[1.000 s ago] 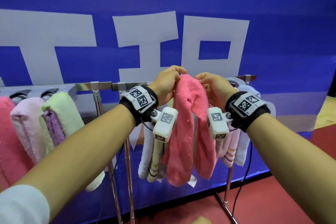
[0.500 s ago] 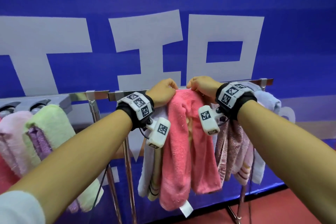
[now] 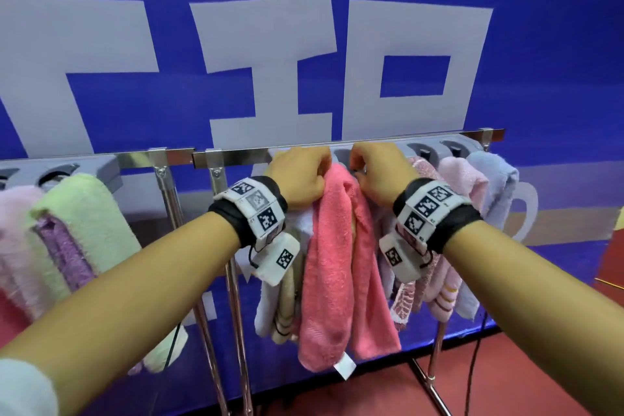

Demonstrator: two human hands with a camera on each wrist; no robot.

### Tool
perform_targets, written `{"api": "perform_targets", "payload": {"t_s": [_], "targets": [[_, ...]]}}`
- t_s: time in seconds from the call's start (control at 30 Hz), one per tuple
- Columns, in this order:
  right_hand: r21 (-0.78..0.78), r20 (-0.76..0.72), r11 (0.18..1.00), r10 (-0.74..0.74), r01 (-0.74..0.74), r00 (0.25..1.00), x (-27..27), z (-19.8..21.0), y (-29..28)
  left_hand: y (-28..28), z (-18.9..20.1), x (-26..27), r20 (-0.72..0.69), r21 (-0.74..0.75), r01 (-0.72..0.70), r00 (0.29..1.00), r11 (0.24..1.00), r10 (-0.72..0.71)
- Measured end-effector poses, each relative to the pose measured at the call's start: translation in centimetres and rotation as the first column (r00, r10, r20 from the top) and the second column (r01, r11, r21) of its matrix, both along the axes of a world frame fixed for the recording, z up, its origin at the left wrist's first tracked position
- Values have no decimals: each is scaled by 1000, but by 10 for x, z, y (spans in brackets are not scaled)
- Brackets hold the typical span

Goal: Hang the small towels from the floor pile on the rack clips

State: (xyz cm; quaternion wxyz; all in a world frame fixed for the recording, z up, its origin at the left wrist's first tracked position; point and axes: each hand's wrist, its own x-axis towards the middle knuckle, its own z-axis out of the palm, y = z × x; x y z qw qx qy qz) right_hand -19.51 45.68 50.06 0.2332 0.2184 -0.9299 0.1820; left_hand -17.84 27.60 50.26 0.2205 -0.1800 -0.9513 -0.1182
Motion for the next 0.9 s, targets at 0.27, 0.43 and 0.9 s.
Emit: {"api": "perform_targets", "payload": {"t_s": [0.27,0.43,0.9], "targets": [[-292,115,954,108,-70,987,45,-42,6,5,-21,47,-85,-149,-60,995,987,47],[-214,196,966,188,-145,962,54,-59,4,13,-32,50,-74,-220,-128,991,967,115],[-208,193,976,-18,59,981,36,-76,-4,12,-50,41,-217,-435,-316,946,843,242]]}}
